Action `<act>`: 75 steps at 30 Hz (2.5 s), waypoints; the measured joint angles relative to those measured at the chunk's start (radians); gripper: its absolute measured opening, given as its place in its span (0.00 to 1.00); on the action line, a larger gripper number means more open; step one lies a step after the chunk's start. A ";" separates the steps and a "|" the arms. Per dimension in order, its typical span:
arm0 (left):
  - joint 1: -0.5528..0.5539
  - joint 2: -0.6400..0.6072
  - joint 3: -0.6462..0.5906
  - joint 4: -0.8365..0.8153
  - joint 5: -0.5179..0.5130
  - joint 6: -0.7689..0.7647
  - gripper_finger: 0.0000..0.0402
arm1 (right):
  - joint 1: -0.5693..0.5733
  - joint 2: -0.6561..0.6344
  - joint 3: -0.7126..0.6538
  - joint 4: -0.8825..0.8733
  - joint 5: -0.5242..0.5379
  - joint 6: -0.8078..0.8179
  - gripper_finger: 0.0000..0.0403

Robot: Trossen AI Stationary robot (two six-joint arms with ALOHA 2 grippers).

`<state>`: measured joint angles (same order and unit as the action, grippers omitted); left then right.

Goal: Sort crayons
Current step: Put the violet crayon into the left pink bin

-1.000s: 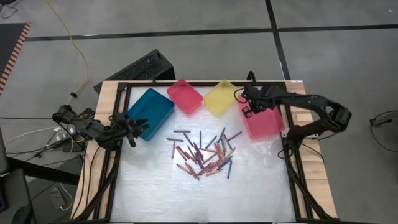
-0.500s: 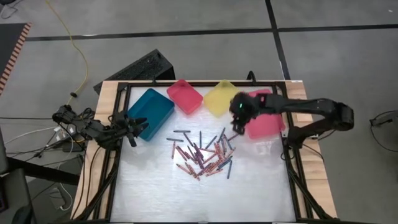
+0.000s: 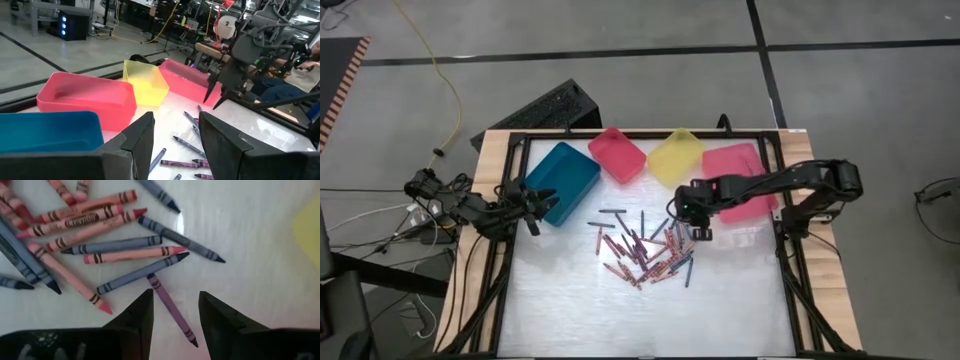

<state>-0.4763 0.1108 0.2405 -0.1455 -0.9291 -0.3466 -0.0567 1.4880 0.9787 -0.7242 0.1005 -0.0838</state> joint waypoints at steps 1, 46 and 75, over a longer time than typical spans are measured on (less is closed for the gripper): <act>0.000 0.000 0.000 0.000 0.001 0.002 0.36 | -0.001 0.007 0.000 0.000 0.000 -0.014 0.37; 0.000 0.000 0.000 -0.060 0.044 -0.029 0.36 | -0.021 0.201 -0.001 0.000 -0.057 0.023 0.01; 0.000 0.000 0.000 -0.086 0.108 -0.042 0.36 | -0.200 0.224 0.209 1.124 0.192 0.001 0.00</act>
<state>-0.4767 0.1111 0.2405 -0.2310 -0.8211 -0.3882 -0.2569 1.7121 1.1873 0.3993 0.2920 -0.0829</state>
